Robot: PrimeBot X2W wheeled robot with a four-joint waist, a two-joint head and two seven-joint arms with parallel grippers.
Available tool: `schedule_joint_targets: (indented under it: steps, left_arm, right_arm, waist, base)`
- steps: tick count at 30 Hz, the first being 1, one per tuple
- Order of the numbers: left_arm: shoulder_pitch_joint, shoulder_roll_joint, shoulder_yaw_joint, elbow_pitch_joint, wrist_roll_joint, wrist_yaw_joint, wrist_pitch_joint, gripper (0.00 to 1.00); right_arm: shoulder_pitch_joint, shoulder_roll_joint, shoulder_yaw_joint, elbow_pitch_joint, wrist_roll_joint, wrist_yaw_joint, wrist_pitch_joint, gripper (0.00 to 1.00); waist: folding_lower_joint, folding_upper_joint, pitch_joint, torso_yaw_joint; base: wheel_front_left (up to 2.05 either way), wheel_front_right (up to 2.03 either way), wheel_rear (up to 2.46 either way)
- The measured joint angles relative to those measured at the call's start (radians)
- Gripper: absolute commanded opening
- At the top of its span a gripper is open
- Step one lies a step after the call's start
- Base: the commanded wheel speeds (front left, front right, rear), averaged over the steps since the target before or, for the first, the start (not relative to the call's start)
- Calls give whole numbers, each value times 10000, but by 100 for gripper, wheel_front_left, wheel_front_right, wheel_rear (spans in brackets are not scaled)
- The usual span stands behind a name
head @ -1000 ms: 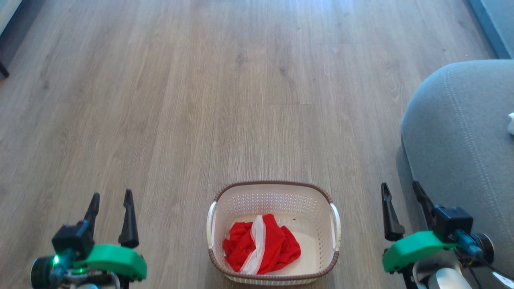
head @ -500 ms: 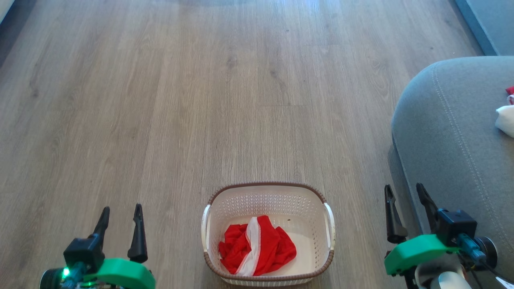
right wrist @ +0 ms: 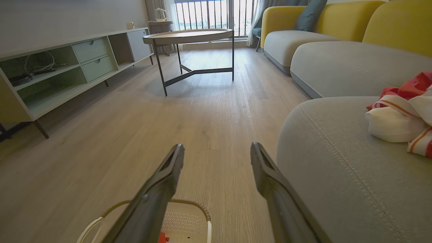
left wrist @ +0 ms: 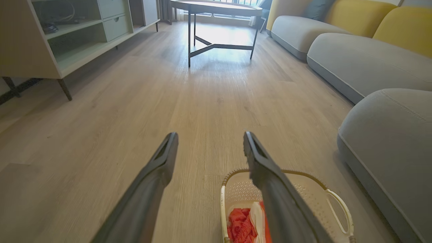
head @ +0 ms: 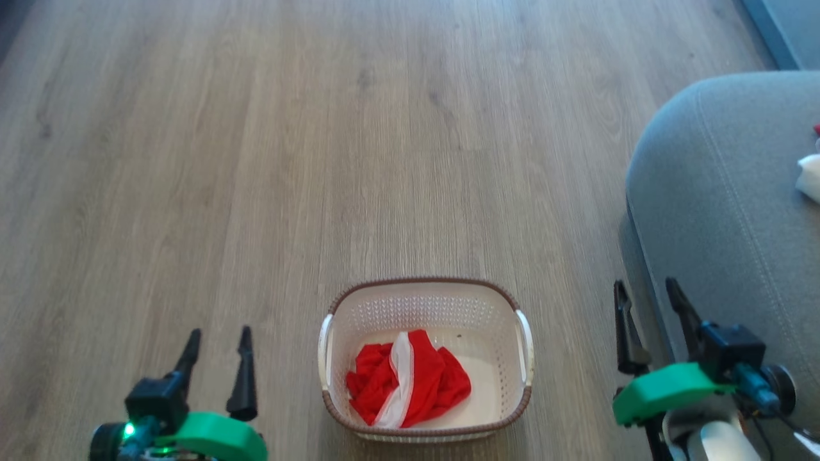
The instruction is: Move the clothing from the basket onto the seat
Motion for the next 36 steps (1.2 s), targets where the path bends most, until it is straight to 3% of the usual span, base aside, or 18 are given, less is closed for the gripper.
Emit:
schedule_joint_targets:
  steps: [11,21,36]
  left_arm:
    - [-1610,-2,-1045,117,-219,-215,0,100]
    - [-3592,-31,-2188,1200,-4,-533,0,100]
    - [-7599,-35,-5333,5438,443,-619,0,100]
  right_arm:
    - [-1883,4,132,-725,-73,0,0,100]
    - [-3287,2,476,-970,-69,0,0,100]
    - [-4858,-6,1078,-1578,320,0,-29,100]
  waist:
    - [0,0,1933,-344]
    - [2,-1,4207,-810]
    - [3,-1,6912,-1969]
  base:
    - [0,0,0]
    - [0,0,0]
    - [0,0,0]
